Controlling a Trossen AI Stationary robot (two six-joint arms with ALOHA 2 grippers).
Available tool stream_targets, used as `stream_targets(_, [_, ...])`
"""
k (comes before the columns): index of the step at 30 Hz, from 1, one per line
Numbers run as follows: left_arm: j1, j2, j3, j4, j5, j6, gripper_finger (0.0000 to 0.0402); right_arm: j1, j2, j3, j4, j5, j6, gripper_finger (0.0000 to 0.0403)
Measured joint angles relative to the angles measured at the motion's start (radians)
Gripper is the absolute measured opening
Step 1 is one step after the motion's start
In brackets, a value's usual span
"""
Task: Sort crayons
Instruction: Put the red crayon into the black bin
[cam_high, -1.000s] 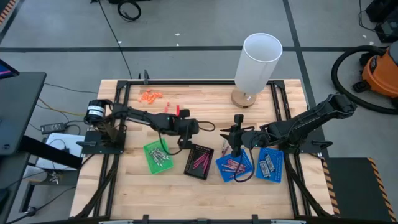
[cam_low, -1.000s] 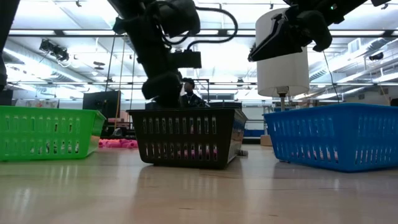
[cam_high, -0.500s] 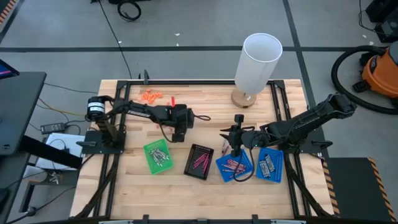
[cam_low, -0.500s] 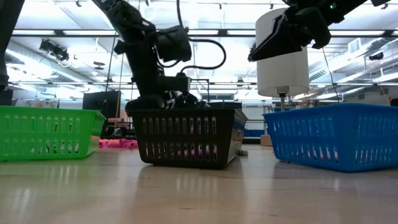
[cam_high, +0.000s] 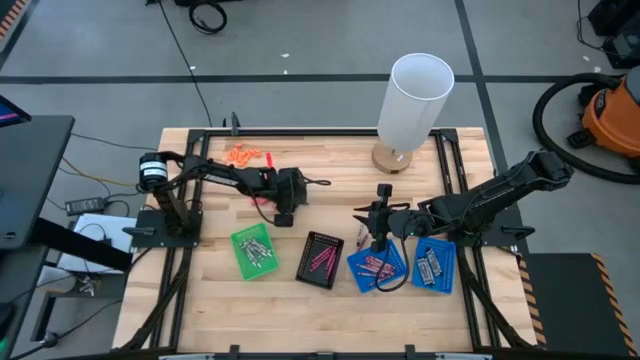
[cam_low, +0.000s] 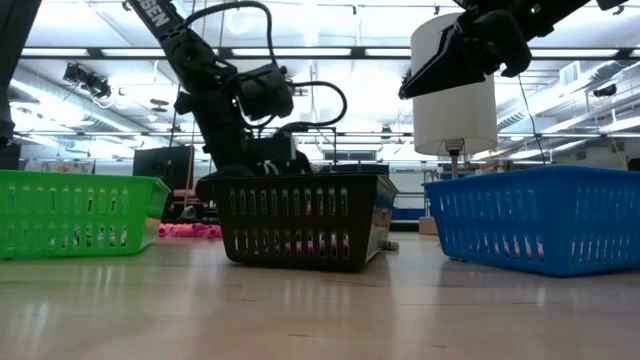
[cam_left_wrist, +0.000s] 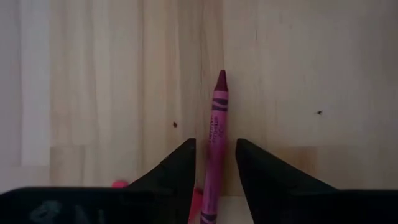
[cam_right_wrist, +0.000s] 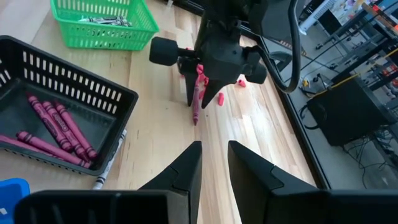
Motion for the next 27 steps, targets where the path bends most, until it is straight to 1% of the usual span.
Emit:
stream_targets(4, [0.009, 0.000, -0.001, -0.004, 0.035, -0.003, 0.0102, 0.000, 0.000, 0.000, 0.000, 0.000, 0.000, 0.0087])
stream_targets(10, [0.014, 0.001, -0.002, -0.008, 0.069, -0.002, 0.0036, 0.000, 0.000, 0.000, 0.000, -0.004, 0.000, 0.0087])
stream_targets(13, [0.014, 0.000, -0.002, -0.009, 0.070, 0.006, 0.0015, 0.000, 0.000, 0.000, 0.000, -0.018, 0.001, 0.0087])
stream_targets(20, [0.011, 0.001, 0.013, -0.019, 0.067, -0.019, 0.0013, 0.000, 0.000, 0.000, 0.000, -0.018, 0.008, 0.0087])
stream_targets(27, [-0.023, -0.065, 0.014, -0.009, 0.024, -0.050, 0.0013, 0.000, 0.000, 0.000, -0.003, -0.017, 0.012, 0.0087])
